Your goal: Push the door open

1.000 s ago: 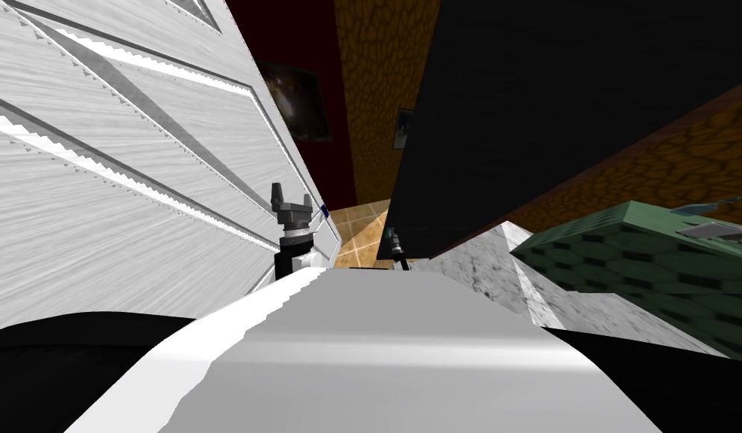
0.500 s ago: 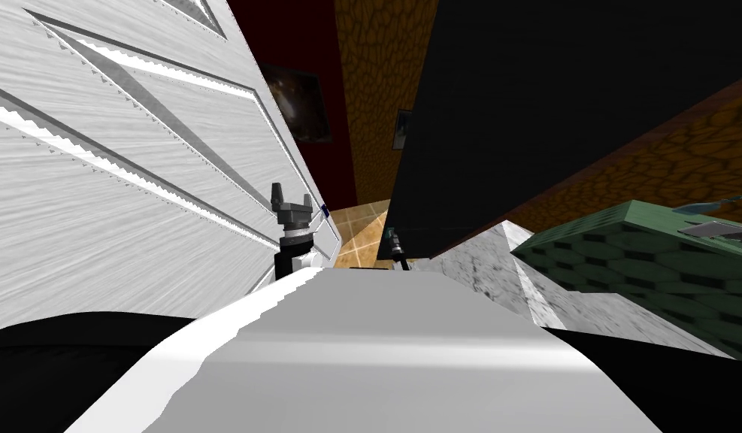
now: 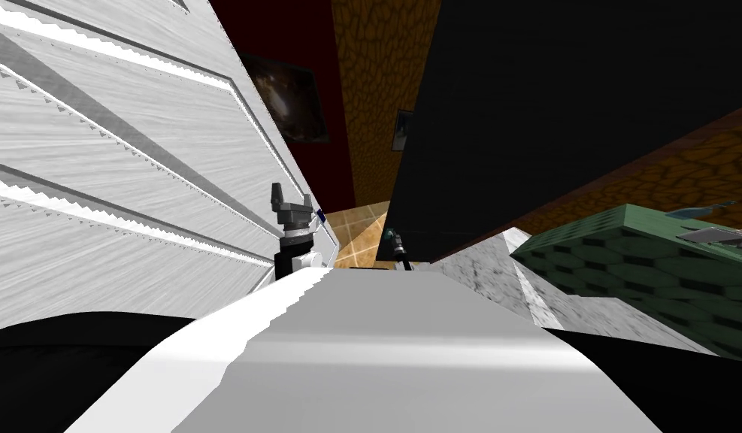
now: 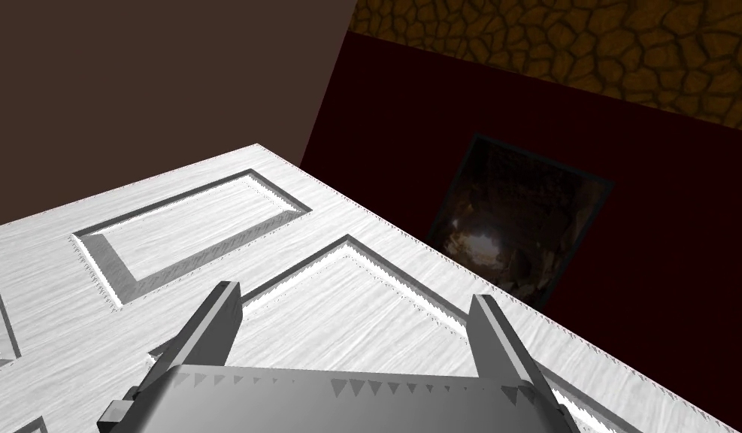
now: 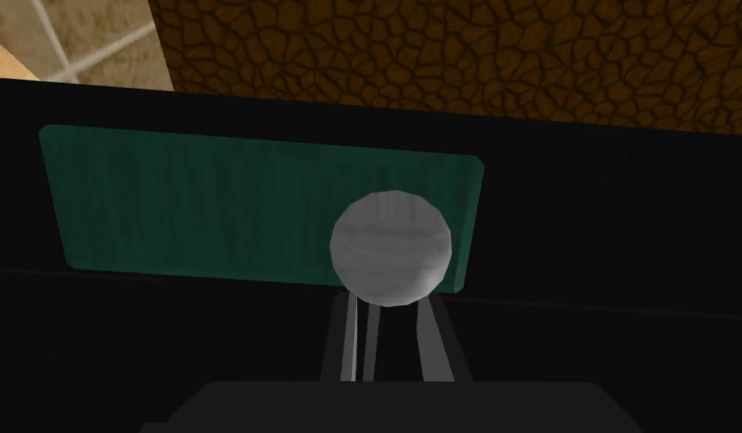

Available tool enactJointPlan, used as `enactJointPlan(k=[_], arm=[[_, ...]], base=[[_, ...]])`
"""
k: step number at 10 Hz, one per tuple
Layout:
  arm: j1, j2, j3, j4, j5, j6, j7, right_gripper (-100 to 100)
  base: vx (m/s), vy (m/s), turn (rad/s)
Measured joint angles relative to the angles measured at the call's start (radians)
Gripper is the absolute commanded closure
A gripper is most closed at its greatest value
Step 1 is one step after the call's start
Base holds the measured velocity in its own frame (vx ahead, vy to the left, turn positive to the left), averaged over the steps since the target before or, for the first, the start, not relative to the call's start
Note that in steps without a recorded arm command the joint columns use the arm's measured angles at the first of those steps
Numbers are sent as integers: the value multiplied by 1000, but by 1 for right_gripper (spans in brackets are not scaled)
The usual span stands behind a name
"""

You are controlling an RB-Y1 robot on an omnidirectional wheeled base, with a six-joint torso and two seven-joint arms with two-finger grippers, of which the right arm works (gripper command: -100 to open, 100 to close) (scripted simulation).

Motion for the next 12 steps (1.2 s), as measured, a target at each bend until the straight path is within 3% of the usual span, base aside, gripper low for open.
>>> enactJointPlan(k=[1,5,8,12], arm=[[-13,-6,-16,23,-6,-18,5,-100],[-12,-11,-20,12,-14,-6,3,-100],[-10,15,-24,-3,-22,8,1,-100],[-5,0,-28,-7,-24,7,4,-100]], base=[[-32,48,-86],[-211,97,-47],[-198,72,-49],[173,9,23]])
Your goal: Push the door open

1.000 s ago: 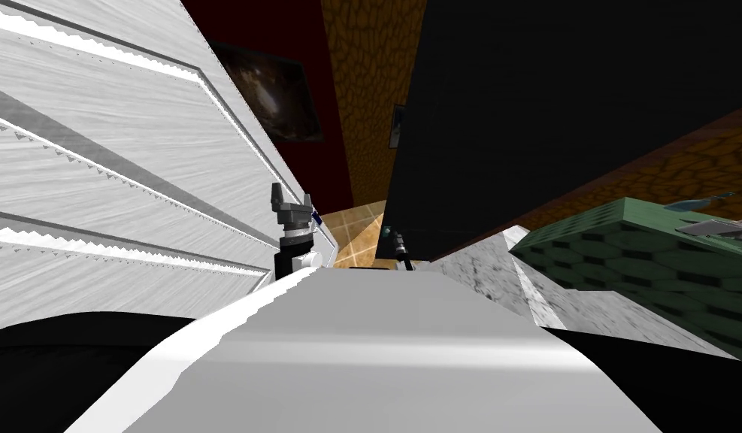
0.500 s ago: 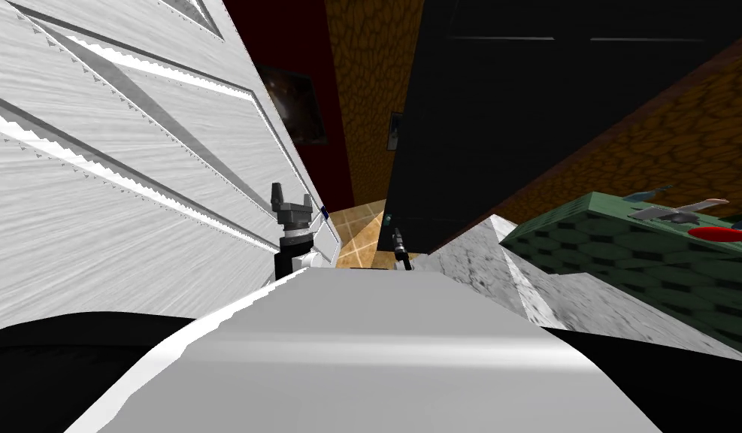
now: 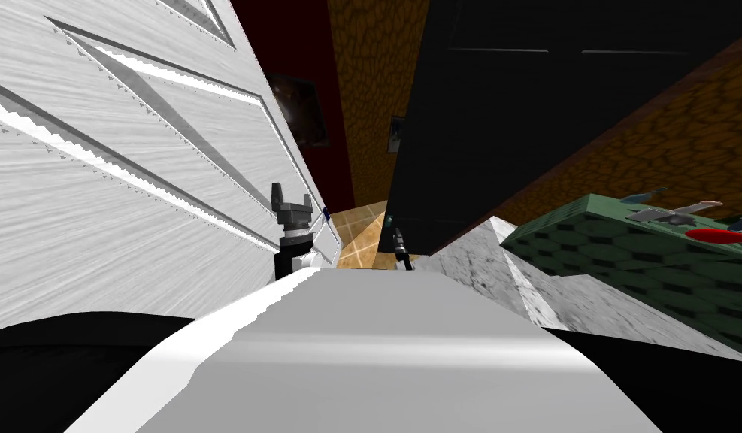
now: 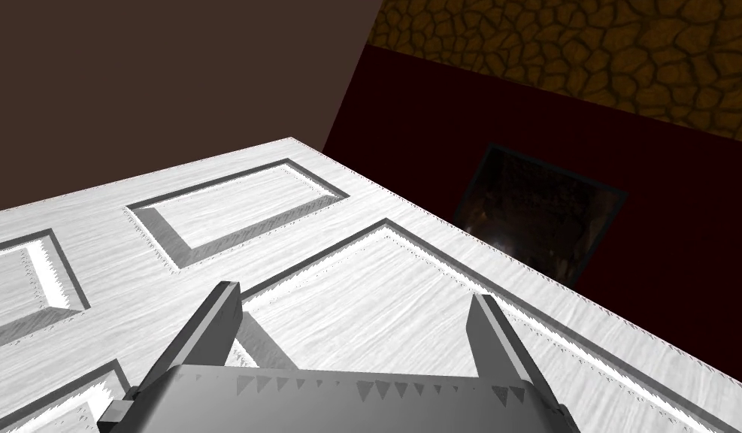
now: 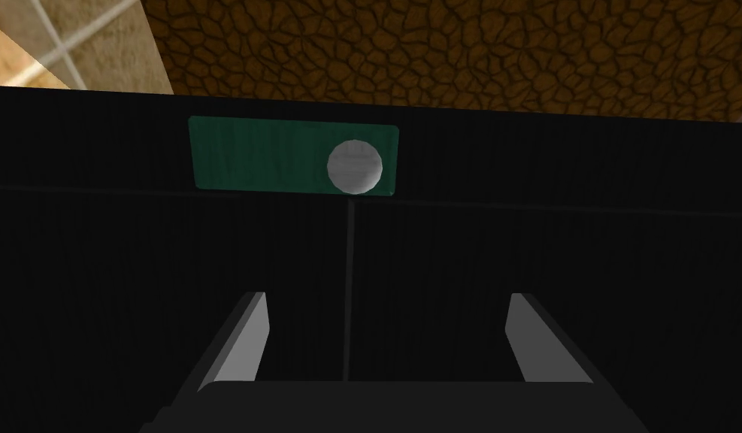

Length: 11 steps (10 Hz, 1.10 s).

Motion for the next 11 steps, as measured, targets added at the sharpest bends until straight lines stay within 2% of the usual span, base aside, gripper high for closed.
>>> enactJointPlan(k=[3,7,8,11], arm=[[-3,-6,-6,12,-2,-13,4,-100],[-3,6,-15,22,-6,-28,9,-100],[-4,7,-15,22,-6,-30,10,100],[-4,6,-15,22,-5,-28,10,100]], base=[[219,32,29],[175,12,18],[-19,2,-8],[-24,0,4]])
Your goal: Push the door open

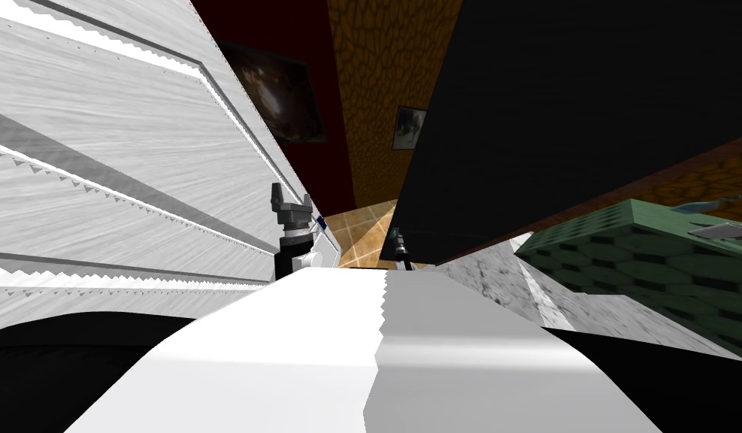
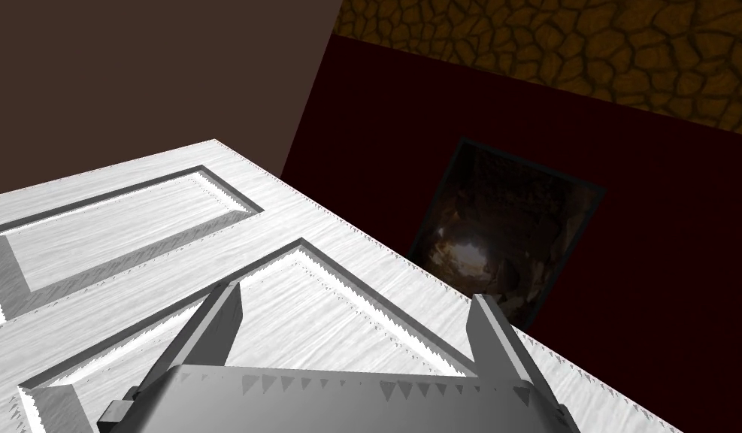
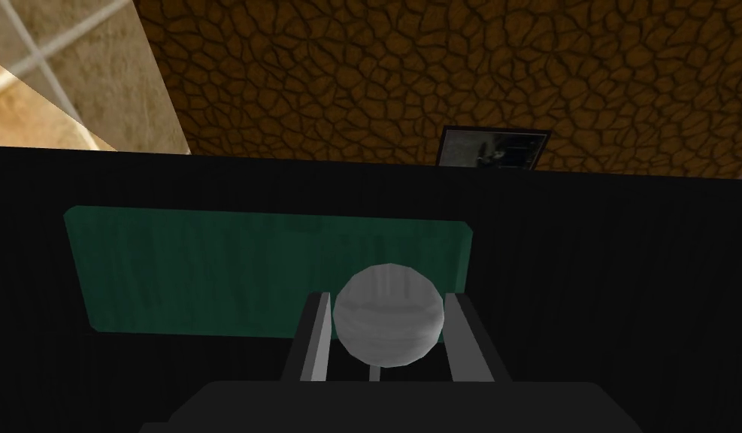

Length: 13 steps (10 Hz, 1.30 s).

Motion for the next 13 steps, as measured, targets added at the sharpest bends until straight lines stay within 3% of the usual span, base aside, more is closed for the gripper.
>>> enactJointPlan(k=[3,7,8,9,11,13], arm=[[3,1,1,2,0,2,0,100],[10,-10,0,3,15,8,-2,100],[-6,-16,-10,20,15,1,0,100],[-18,-24,-23,35,15,-7,2,-100],[-21,-29,-24,32,12,-3,10,-100],[-23,-21,-26,29,8,4,19,-100]], base=[[34,-6,-36],[186,5,-132],[222,-34,-225],[-5,-46,-138],[-189,-11,-58],[-236,23,-102]])
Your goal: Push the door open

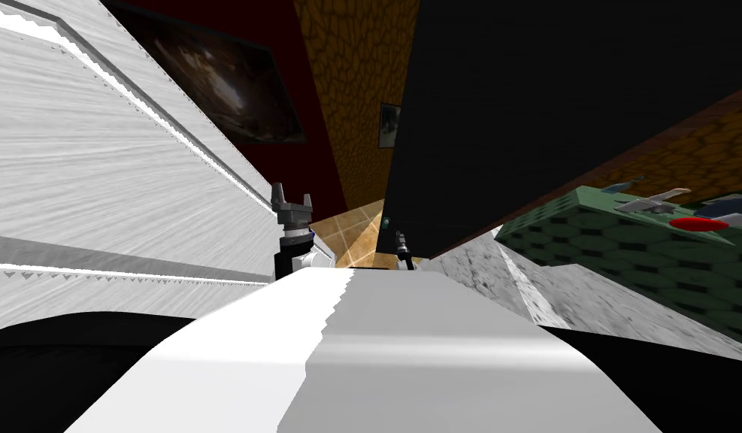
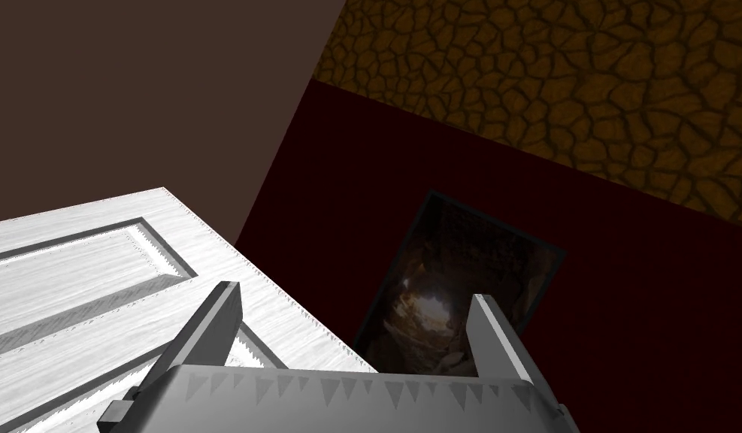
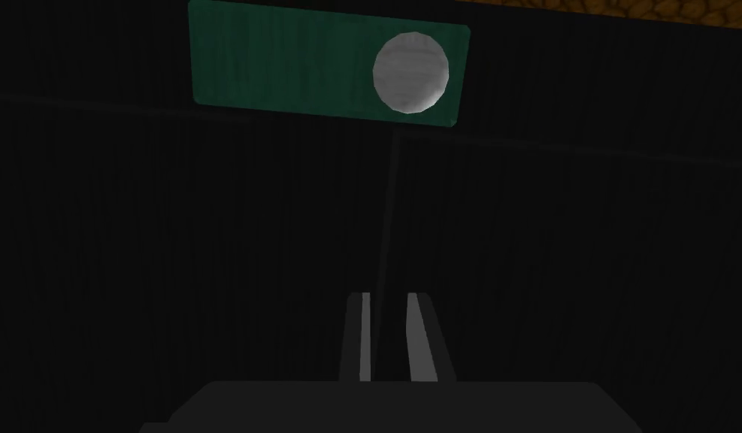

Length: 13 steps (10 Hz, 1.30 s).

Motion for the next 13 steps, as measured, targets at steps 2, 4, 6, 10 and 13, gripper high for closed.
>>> enactJointPlan(k=[2,4,6,10,13], arm=[[-10,28,-3,14,-6,-3,9,-100],[-5,59,-3,1,-7,5,15,-100],[-4,82,-4,-3,-8,8,21,-100],[-8,33,-10,1,-11,3,30,-100],[-10,37,-15,8,-12,-5,38,-100]], base=[[-211,56,-69],[-113,84,-29],[51,13,-5],[221,-27,14],[215,31,20]])
